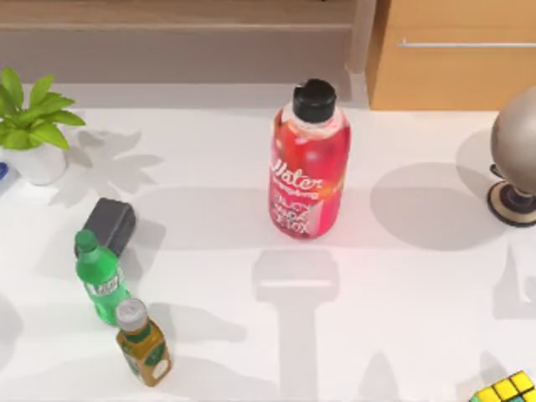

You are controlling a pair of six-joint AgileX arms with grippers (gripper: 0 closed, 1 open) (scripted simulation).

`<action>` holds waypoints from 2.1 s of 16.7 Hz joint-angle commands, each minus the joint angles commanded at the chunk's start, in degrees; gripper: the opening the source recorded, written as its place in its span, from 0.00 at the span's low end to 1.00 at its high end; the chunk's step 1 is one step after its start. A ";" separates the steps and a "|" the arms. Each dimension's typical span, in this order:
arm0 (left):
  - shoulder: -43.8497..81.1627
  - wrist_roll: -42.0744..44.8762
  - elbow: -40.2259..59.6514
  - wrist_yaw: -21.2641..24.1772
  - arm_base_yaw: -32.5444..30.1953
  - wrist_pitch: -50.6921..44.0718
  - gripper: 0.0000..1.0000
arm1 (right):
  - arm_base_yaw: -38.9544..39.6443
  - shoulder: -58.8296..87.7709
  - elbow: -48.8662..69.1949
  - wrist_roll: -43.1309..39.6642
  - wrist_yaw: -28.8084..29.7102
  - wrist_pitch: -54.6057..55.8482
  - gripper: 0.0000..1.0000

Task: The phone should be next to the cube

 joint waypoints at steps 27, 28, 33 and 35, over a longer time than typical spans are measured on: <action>-1.35 -66.05 29.01 -1.48 -63.81 -9.73 0.00 | 0.00 0.00 0.00 0.00 0.00 0.00 1.00; -0.35 -69.98 29.66 -1.54 -67.75 -10.51 0.00 | 0.00 0.00 0.00 0.00 0.00 0.00 1.00; 5.34 -88.55 30.84 -1.88 -86.72 -15.18 0.00 | 0.00 0.00 0.00 0.00 0.00 0.00 1.00; 7.78 -95.18 31.00 -2.00 -93.78 -16.79 0.00 | 0.00 0.00 0.00 0.00 0.00 0.00 1.00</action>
